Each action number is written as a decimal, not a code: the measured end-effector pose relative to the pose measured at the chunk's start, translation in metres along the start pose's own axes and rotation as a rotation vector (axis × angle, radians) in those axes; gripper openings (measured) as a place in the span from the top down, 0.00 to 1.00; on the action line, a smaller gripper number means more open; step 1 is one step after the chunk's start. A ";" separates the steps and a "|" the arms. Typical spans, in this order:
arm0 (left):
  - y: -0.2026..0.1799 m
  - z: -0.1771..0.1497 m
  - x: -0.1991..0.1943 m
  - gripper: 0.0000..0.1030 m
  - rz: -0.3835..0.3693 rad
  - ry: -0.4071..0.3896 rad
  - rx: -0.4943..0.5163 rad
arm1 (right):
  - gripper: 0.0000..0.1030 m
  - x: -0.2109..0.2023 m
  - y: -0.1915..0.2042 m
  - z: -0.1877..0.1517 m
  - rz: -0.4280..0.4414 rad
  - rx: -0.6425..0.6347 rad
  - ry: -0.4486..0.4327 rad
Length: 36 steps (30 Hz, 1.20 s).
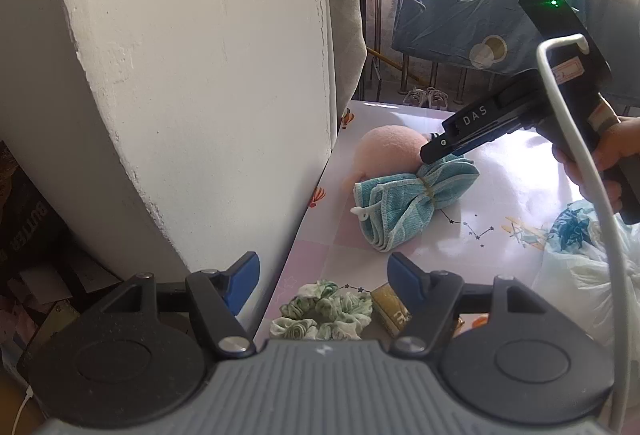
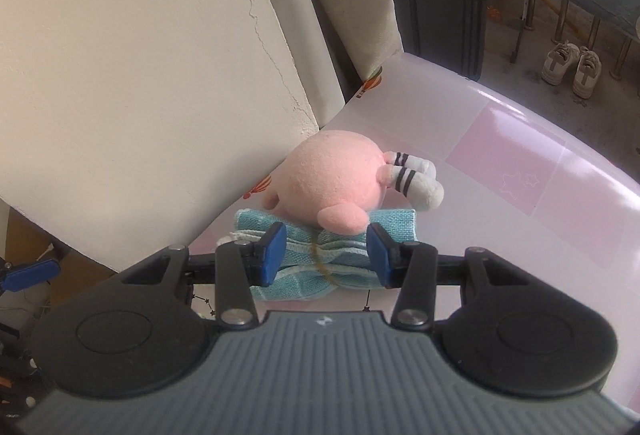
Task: Organize soft objects
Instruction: 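Reach the right tool to the pink plush toy and grasp it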
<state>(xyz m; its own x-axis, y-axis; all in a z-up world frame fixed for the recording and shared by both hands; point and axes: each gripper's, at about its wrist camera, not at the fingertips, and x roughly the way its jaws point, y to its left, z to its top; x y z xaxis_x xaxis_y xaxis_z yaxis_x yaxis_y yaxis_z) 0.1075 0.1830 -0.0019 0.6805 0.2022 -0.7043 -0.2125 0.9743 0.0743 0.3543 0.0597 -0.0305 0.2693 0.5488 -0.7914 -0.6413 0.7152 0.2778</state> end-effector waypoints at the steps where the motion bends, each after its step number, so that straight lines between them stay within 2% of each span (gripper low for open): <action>1: 0.001 -0.001 0.000 0.30 -0.001 0.001 -0.001 | 0.59 0.004 -0.001 0.001 -0.012 0.003 0.001; 2: 0.002 -0.001 -0.001 0.30 -0.002 0.002 -0.003 | 0.60 0.007 -0.003 0.002 -0.015 0.009 0.002; 4: 0.003 -0.002 -0.001 0.30 -0.005 0.003 -0.008 | 0.77 0.013 -0.008 0.004 -0.014 0.038 0.009; 8: 0.004 -0.003 -0.002 0.31 -0.011 0.003 -0.018 | 0.84 0.015 -0.016 0.005 0.003 0.094 -0.003; 10: 0.004 -0.003 -0.002 0.32 -0.015 0.005 -0.023 | 0.91 0.010 -0.020 0.006 0.022 0.129 -0.030; 17: 0.009 -0.004 -0.006 0.33 -0.029 -0.002 -0.057 | 0.93 -0.029 -0.034 0.018 0.091 0.274 -0.142; 19: 0.010 -0.003 -0.008 0.33 -0.035 -0.008 -0.060 | 0.95 -0.046 -0.034 0.021 0.103 0.293 -0.170; 20: 0.010 -0.004 -0.010 0.33 -0.036 -0.012 -0.059 | 1.00 -0.054 -0.034 0.021 0.112 0.302 -0.180; 24: 0.008 -0.007 -0.020 0.33 -0.051 -0.032 -0.046 | 1.00 -0.104 -0.025 0.019 0.138 0.301 -0.235; 30: -0.001 -0.013 -0.032 0.34 -0.080 -0.043 -0.038 | 1.00 -0.159 -0.016 -0.005 0.156 0.319 -0.244; 36: -0.020 -0.006 -0.034 0.37 -0.090 -0.091 0.012 | 0.94 -0.167 -0.019 -0.030 0.124 0.323 -0.203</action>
<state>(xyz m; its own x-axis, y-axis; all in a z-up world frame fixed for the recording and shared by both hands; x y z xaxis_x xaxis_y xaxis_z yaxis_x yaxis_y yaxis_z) 0.0850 0.1566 0.0164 0.7571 0.1214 -0.6419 -0.1399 0.9899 0.0221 0.2995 -0.0582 0.0797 0.3612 0.6910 -0.6261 -0.4278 0.7194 0.5472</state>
